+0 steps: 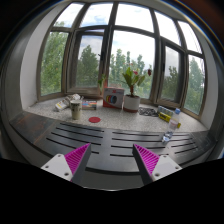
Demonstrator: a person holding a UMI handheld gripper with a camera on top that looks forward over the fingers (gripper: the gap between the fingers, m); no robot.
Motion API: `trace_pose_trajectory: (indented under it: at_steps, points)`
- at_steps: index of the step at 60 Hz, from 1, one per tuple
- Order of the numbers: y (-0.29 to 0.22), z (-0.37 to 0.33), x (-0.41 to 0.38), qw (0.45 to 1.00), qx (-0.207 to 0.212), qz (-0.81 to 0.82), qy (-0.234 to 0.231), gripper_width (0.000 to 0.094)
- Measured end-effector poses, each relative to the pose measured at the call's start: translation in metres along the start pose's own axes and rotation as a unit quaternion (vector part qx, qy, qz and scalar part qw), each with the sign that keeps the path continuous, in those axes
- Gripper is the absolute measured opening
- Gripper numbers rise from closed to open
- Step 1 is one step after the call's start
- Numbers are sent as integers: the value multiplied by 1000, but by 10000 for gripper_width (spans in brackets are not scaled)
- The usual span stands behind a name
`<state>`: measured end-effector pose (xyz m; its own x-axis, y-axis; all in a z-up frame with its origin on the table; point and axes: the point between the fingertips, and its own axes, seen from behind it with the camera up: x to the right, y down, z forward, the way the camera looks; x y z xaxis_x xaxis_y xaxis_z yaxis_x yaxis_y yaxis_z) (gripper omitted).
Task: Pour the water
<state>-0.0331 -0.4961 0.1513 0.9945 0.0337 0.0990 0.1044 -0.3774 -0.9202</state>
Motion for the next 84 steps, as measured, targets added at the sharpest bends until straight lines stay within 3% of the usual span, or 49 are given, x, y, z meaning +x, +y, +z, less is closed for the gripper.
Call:
trace_pose_trajectory:
  at_steps: [10,18,32,45,55,61,72,84]
  points:
    - [79,20,103,998,-47,6,34,853]
    - [107,44,197,996,-48,9,72,856]
    - [62,140,326,995,20,25,90,855]
    - [13,246,379,995,64,43,70,833]
    - [-2,292,384,994,84,43,47,688]
    - [0,304,386,994,89,43,49,477]
    - [-4,305,388,991,105,50,60,323]
    - [-9,306,386,990,95,32,103,294]
